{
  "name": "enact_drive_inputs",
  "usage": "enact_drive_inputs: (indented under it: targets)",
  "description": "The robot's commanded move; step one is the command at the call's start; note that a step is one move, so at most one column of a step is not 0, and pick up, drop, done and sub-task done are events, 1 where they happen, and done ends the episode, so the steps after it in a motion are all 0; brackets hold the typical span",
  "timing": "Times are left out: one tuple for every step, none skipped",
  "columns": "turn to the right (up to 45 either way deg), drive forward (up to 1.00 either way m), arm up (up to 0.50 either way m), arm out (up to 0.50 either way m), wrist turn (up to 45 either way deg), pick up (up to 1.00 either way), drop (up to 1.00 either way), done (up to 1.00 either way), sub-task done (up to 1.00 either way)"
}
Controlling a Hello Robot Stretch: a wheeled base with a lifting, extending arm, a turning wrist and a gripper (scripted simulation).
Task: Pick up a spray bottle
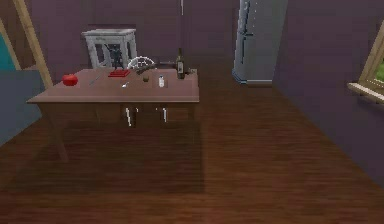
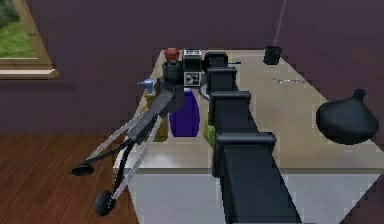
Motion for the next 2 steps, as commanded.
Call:
enact_drive_inputs:
  targets:
    - [0.0,0.00,0.00,0.00,45.0,0.00,0.00,0.00,0.00]
    - [0.0,0.00,0.00,0.00,45.0,0.00,0.00,0.00,0.00]
